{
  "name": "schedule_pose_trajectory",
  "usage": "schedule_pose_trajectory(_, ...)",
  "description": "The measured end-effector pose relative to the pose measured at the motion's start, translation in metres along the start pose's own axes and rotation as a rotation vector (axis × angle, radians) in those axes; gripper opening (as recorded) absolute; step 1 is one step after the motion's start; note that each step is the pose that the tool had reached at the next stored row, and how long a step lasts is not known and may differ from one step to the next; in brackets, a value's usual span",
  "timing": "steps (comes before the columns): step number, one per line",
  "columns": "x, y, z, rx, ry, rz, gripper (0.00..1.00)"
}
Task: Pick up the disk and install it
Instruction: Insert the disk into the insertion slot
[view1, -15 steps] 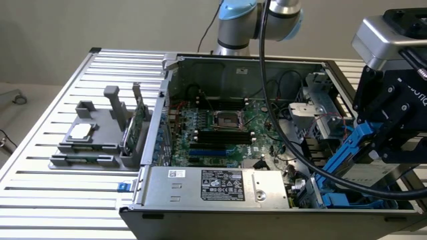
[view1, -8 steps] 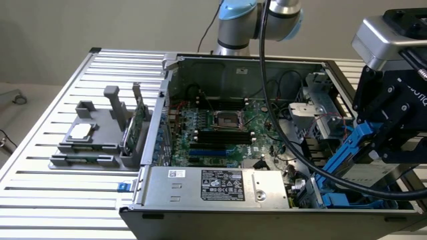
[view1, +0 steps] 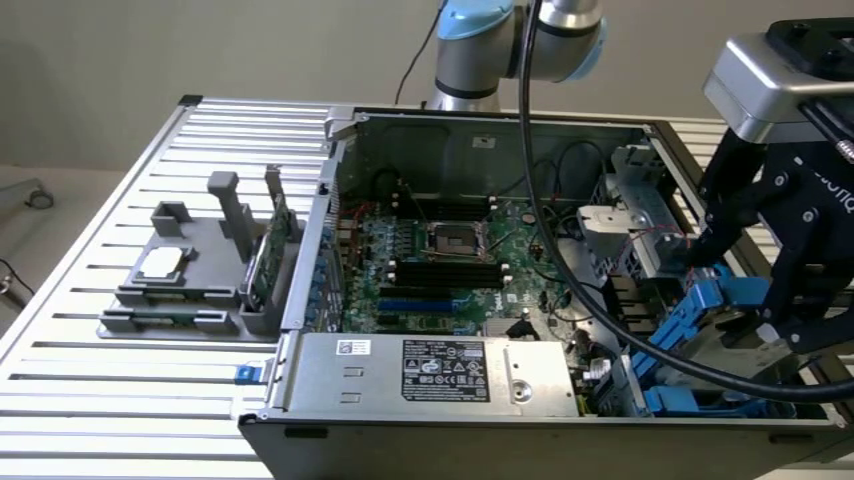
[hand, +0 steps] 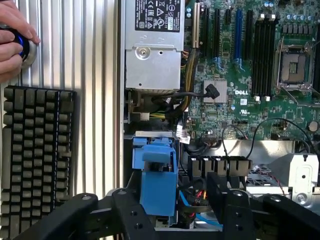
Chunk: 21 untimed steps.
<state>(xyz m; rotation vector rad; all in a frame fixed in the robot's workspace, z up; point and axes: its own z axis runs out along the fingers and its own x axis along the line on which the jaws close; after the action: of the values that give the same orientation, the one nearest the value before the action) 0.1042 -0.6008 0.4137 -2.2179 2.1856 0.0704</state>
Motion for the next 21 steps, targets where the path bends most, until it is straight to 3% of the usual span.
schedule_pose_trajectory(1, 0.0, 0.0, 0.0, -0.0002, 0.0, 0.0, 0.64)
schedule_pose_trajectory(4, 0.0, 0.0, 0.0, -0.0011, 0.0, -0.001, 0.81)
schedule_pose_trajectory(6, 0.0, -0.0001, -0.0001, -0.0017, 0.0, -0.002, 0.81)
schedule_pose_trajectory(7, 0.0, 0.0, 0.0, -0.002, -0.0001, -0.002, 0.87)
schedule_pose_trajectory(21, 0.001, 0.0, -0.0001, -0.0029, -0.0016, -0.003, 0.87)
